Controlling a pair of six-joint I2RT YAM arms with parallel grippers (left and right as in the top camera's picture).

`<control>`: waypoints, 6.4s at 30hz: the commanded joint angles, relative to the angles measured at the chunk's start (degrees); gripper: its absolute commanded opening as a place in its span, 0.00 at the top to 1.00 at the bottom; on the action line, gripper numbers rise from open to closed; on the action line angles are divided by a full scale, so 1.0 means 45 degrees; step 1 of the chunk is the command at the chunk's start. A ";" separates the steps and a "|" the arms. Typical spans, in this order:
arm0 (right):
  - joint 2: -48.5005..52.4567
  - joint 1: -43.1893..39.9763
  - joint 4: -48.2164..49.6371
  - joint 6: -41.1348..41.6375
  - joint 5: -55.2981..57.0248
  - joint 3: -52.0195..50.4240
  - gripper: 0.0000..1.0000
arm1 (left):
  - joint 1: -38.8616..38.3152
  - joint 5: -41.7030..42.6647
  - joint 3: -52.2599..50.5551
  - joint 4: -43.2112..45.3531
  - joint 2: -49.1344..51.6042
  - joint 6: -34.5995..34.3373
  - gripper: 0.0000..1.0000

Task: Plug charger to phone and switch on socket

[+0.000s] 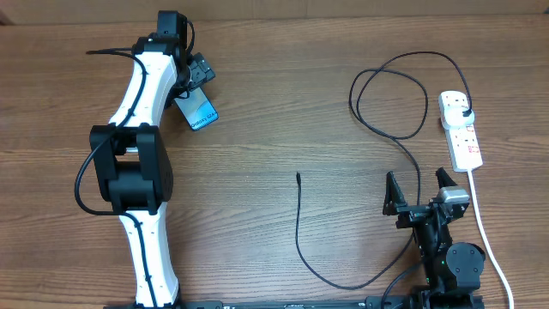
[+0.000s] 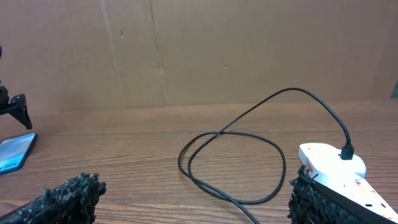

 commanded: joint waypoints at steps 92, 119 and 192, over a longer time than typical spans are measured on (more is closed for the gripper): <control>-0.0117 0.0063 0.0053 -0.0044 0.0000 -0.0136 0.00 | 0.0189 -0.1481 0.0359 -0.1700 0.1122 -0.2565 0.00; -0.0117 0.0063 0.0053 -0.0044 0.0000 -0.0136 0.00 | 0.0306 -0.0593 0.0345 -0.2642 0.1161 -0.1783 0.00; -0.0117 0.0063 0.0053 -0.0044 0.0000 -0.0136 0.00 | 0.0515 0.0364 0.0180 -0.1923 0.1943 -0.0379 0.00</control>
